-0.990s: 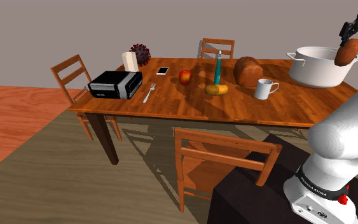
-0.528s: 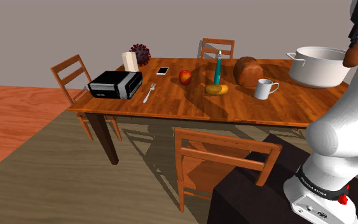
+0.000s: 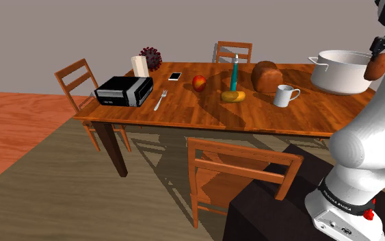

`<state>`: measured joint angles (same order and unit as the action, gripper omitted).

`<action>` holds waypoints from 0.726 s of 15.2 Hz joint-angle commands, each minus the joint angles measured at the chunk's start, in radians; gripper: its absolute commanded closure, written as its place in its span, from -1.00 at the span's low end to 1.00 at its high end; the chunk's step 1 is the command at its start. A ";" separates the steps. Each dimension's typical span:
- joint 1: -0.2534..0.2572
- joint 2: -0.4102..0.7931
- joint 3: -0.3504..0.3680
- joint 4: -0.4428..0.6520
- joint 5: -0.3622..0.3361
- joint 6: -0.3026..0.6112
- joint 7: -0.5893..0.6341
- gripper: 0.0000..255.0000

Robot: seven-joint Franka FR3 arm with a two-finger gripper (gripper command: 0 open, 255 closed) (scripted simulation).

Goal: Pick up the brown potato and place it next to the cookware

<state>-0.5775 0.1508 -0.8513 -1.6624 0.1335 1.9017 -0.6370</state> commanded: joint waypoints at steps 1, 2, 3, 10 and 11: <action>0.002 -0.001 0.001 -0.029 0.000 0.029 0.000 1.00; 0.003 0.000 0.002 -0.042 0.001 0.042 -0.001 1.00; 0.003 0.001 0.002 -0.055 0.002 0.056 -0.002 1.00; 0.003 0.015 0.007 -0.136 0.019 0.146 -0.014 1.00; 0.002 0.018 0.008 -0.146 0.022 0.158 -0.016 1.00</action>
<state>-0.5730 0.1626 -0.8443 -1.7970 0.1490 2.0436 -0.6482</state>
